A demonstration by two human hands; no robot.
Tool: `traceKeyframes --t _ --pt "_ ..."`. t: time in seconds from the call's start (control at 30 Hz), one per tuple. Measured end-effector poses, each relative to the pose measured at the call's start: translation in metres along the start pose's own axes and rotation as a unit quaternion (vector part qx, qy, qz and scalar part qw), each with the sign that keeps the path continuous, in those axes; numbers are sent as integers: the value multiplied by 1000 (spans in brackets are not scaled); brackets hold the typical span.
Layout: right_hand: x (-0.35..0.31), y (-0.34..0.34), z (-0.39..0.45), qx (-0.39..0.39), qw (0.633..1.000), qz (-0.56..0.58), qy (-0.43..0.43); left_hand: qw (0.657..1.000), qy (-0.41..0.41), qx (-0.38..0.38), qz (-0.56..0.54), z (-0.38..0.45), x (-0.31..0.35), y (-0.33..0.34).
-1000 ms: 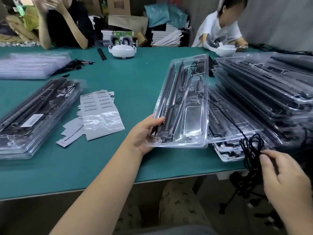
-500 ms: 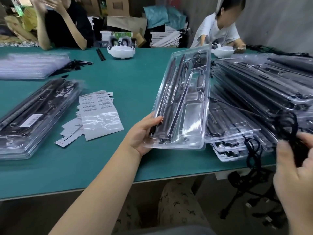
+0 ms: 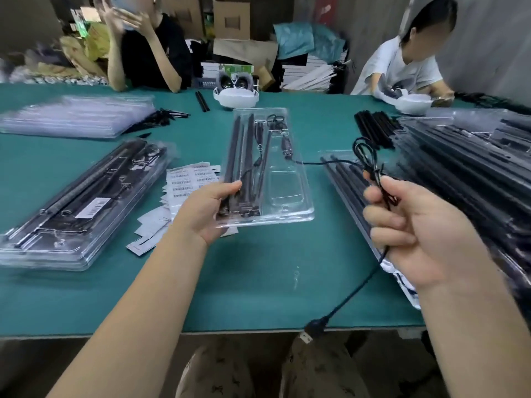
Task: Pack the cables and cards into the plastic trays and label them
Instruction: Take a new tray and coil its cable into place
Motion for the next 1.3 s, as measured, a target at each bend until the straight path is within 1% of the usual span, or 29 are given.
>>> traceKeyframes --t 0.1,0.27,0.33,0.37,0.4,0.43,0.47,0.5,0.53,0.57,0.6,0.63,0.67,0.7,0.73,0.8,0.83,0.87,0.93,0.97,1.0,1.07,1.17,1.23,1.27,1.3 --pt "22 27 33 9 999 24 31 997 15 47 64 10 3 -21" --pt "46 53 82 -14 998 -12 56 994 -9 69 88 14 -12 -26" --pt "52 54 99 -6 998 -40 40 992 -6 56 115 13 -16 -22" --pt "54 51 108 8 997 -74 12 990 -1 47 131 11 -17 -18" --pt "55 48 114 20 990 -137 -32 988 5 39 151 10 -18 -15" --pt "56 44 119 28 969 -227 -93 983 13 34 177 7 -19 -11" --pt "58 39 122 31 931 -326 -158 974 26 38 223 5 -18 -9" --pt "61 34 124 28 878 -424 -218 954 43 53 292 3 -17 -9" --pt "66 28 124 25 825 -504 -255 926 64 69 366 0 -17 -10" --pt "72 23 125 21 792 -549 -267 897 86 79 425 -1 -15 -10" --pt "78 17 129 22 791 -555 -256 871 110 81 471 -2 -13 -10" --pt "81 12 131 32 824 -519 -226 846 136 79 509 -4 -11 -7" --pt "83 9 133 51 870 -453 -189 824 159 71 540 -6 -11 -5" --pt "85 4 135 74 908 -382 -156 808 176 57 560 -8 -11 -1" --pt "86 1 137 96 928 -334 -133 797 187 41 573 -9 -12 2" --pt "85 -7 140 131 941 -287 -121 775 194 9 601 -10 -15 10" --pt "84 -10 141 139 946 -265 -126 752 193 -10 630 -10 -19 14" --pt "83 -12 143 139 953 -238 -128 714 188 -29 674 -10 -24 18" --pt "84 -12 144 129 971 -169 -108 615 156 -59 771 -7 -35 22" --pt "85 -11 144 129 975 -149 -100 577 134 -71 803 -5 -39 23" --pt "85 -10 144 132 975 -148 -99 553 118 -80 821 -3 -42 22" --pt "85 -11 144 137 974 -143 -106 537 97 -96 832 0 -45 21" --pt "83 -10 139 129 976 -124 -124 529 71 -126 836 6 -41 19" --pt "79 -6 135 107 971 -150 -153 523 60 -136 839 14 -29 22" --pt "78 -1 133 81 968 -173 -164 539 68 -119 831 19 -21 26" --pt "79 5 130 49 963 -199 -174 587 86 -79 801 22 -12 29"
Point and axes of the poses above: each hand's wrist, its own z-axis towards the middle knuckle, its own y-axis out of the palm, x = y × z, the point moved 4 cm from there along z, towards the middle knuckle, and after that the axes turned 12 degrees about z, right-handed, at the moved point
